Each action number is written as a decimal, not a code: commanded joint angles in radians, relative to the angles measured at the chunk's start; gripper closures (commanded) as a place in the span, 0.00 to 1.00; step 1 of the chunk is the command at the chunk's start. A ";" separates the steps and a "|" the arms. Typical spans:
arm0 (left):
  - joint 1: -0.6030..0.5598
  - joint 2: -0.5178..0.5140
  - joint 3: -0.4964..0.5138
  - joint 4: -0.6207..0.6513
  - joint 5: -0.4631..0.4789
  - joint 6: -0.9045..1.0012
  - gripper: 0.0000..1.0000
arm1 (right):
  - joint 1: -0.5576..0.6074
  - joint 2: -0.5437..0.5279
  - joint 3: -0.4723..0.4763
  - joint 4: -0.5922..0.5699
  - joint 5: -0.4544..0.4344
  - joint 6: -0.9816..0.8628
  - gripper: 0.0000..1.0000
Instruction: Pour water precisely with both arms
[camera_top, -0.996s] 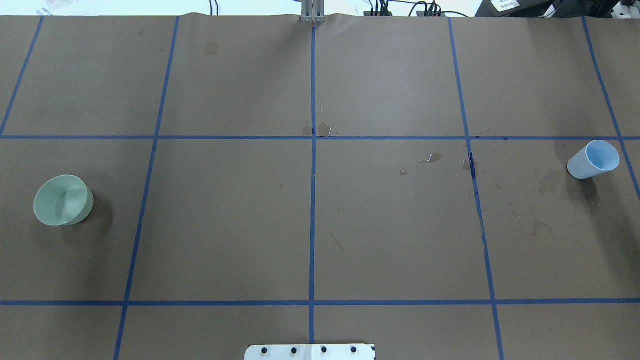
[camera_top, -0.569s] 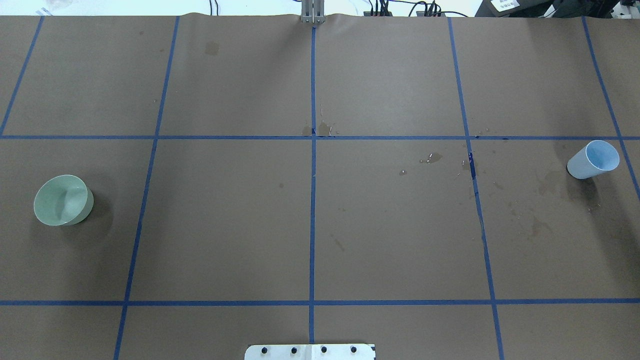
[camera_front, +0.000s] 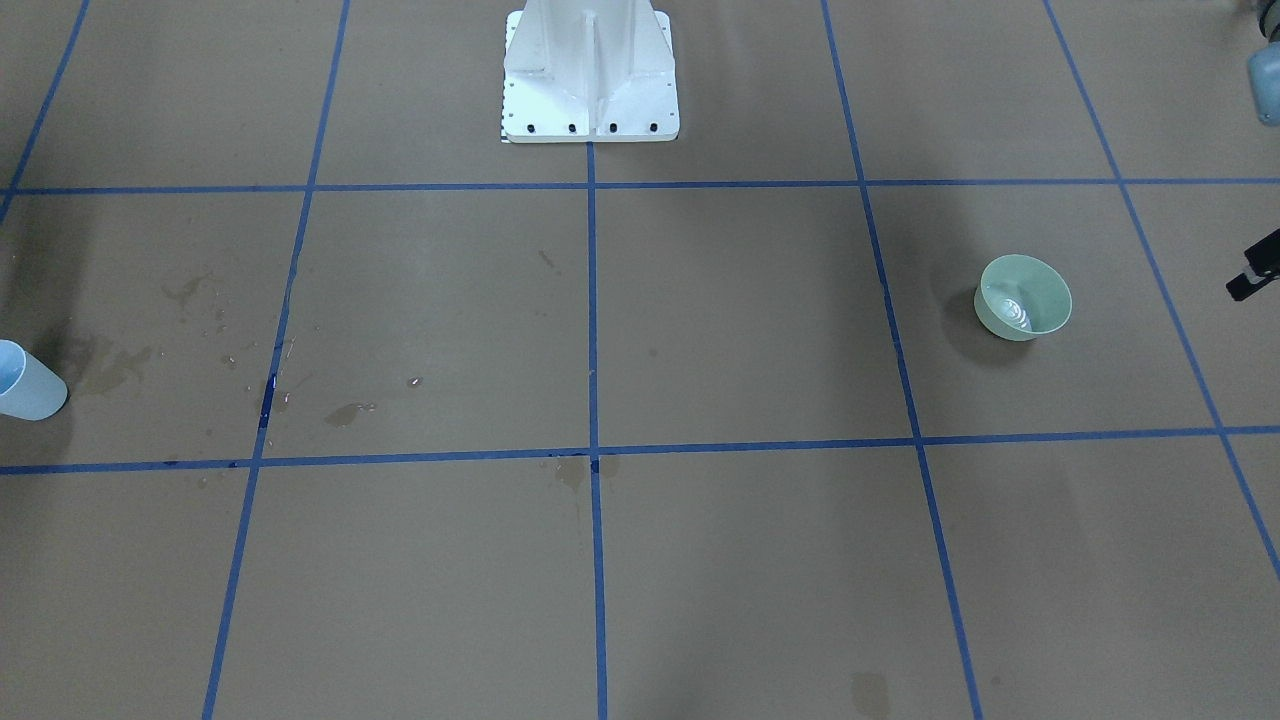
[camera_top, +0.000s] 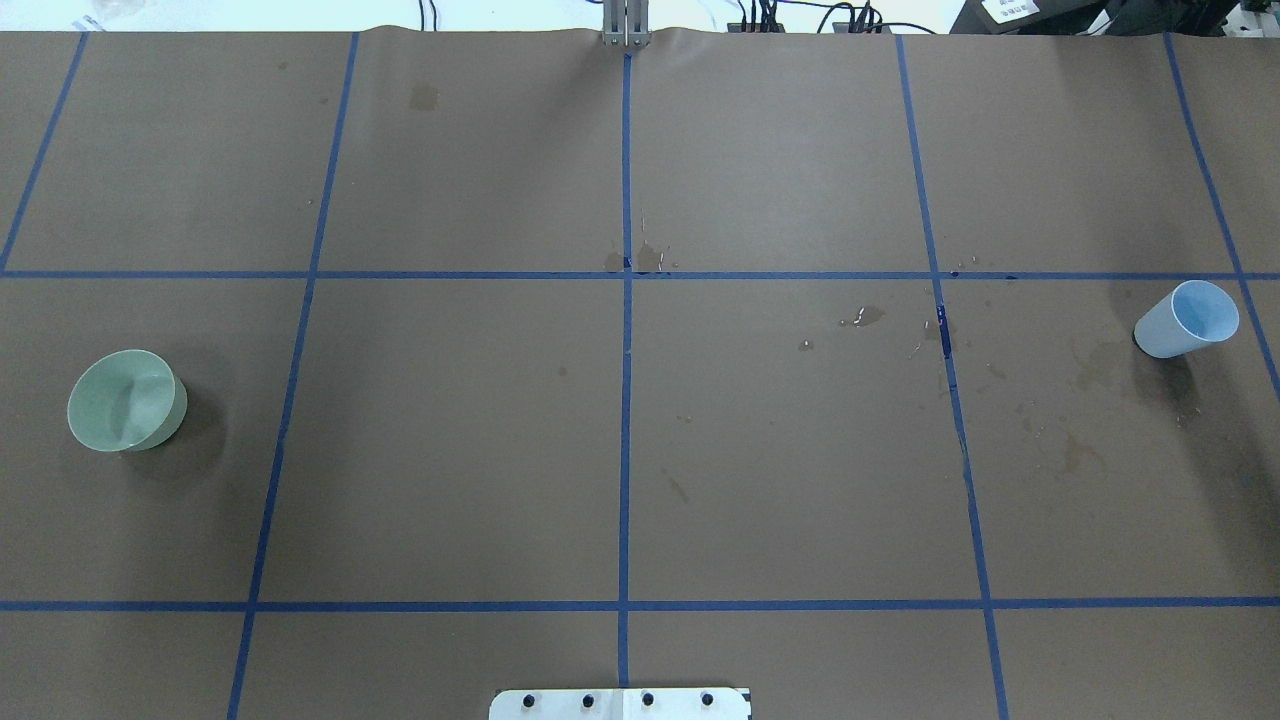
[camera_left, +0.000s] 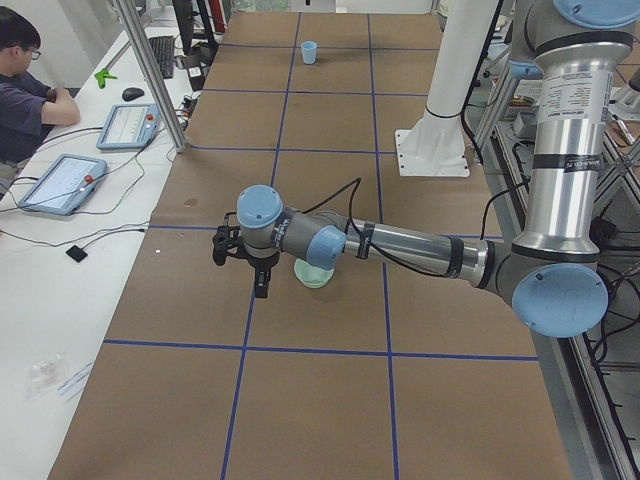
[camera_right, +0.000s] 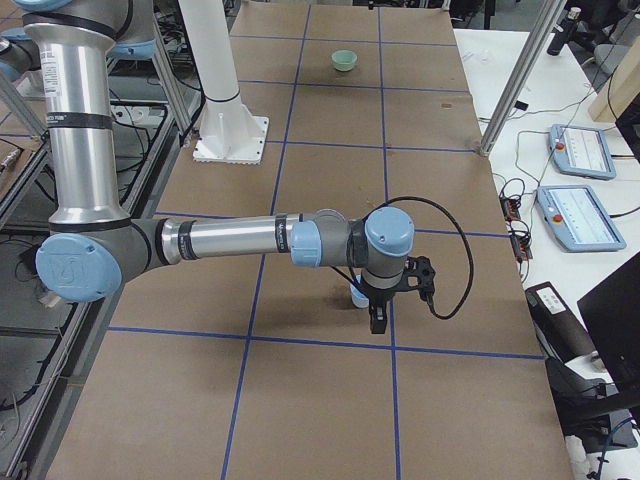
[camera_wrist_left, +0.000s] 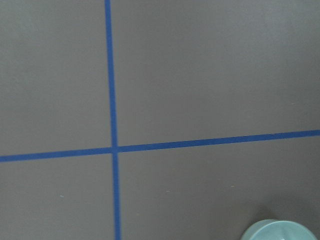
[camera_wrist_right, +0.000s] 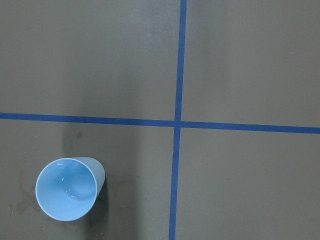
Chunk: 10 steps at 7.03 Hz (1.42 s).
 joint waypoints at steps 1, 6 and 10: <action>0.177 0.102 0.005 -0.349 0.096 -0.360 0.00 | 0.000 0.000 0.001 0.000 0.001 0.000 0.01; 0.406 0.104 0.078 -0.418 0.254 -0.454 0.00 | 0.000 -0.003 0.013 0.002 -0.002 0.000 0.01; 0.467 0.105 0.106 -0.417 0.246 -0.459 0.03 | 0.000 -0.003 0.013 0.002 -0.003 0.000 0.01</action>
